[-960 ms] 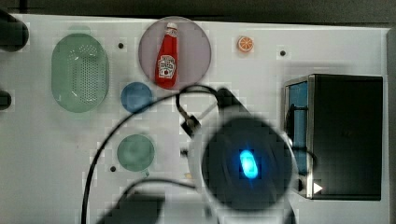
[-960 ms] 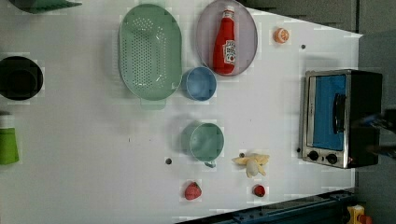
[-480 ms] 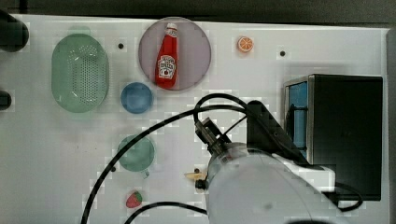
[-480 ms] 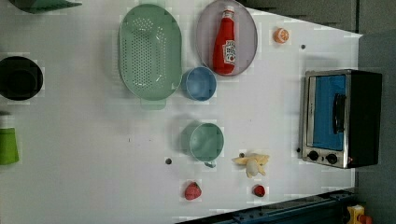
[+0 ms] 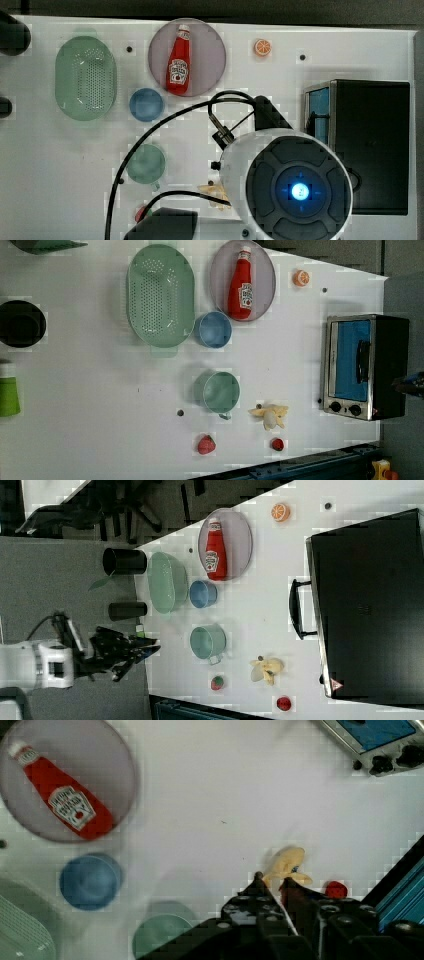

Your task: Flap open oven.

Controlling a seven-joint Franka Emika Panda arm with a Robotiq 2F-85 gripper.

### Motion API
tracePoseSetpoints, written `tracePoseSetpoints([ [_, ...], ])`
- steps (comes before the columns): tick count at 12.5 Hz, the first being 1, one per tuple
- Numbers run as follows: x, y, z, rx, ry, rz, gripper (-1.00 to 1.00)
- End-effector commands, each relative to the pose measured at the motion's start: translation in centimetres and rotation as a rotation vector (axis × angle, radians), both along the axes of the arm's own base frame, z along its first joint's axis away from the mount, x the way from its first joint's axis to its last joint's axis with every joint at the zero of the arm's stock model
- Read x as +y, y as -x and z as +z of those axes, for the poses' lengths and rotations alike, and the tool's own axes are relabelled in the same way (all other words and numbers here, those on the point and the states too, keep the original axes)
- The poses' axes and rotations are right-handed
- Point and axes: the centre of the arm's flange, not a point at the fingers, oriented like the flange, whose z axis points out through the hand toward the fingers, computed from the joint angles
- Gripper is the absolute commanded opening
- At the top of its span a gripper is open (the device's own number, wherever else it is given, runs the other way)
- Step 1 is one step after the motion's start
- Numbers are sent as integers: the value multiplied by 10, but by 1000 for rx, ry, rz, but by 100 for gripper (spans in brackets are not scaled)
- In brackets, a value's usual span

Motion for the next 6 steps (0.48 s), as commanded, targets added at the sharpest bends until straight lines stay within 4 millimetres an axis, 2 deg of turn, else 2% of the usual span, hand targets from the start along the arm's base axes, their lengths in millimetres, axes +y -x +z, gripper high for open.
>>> tracePoseSetpoints([
  [1,-28,1,8,-59,-13,184,-65],
  [6,-93,-7,-19,-72,-14,643,-65],
])
